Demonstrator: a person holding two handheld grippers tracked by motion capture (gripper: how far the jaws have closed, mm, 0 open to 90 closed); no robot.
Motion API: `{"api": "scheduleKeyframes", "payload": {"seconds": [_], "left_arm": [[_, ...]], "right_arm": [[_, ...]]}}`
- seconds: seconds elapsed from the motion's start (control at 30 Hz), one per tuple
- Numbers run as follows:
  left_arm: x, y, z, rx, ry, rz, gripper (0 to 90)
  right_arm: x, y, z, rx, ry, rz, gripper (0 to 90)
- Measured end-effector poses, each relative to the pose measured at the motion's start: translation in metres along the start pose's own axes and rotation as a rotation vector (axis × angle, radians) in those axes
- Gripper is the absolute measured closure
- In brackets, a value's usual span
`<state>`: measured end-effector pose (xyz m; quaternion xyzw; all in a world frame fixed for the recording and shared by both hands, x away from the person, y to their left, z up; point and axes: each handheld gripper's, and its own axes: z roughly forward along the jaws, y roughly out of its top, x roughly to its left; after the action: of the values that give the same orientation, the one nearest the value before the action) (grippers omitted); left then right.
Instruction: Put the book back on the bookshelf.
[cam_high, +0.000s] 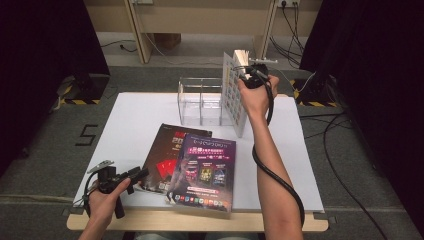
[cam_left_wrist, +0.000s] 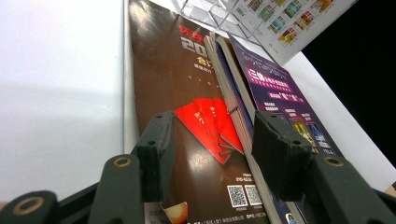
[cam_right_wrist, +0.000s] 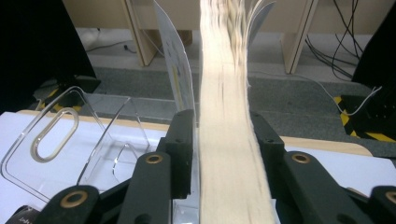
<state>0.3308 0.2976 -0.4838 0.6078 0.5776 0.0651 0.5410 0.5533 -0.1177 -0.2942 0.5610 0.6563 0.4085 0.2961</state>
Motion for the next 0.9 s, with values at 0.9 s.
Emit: {"api": "scheduleKeyframes", "payload": {"seconds": [0.9], "left_arm": [[0.0008,0.0008,-0.0003,-0.007,-0.001,-0.004,48.3]], "right_arm": [[-0.002,-0.0017,0.0027,-0.034,0.005,0.037,74.3]]}}
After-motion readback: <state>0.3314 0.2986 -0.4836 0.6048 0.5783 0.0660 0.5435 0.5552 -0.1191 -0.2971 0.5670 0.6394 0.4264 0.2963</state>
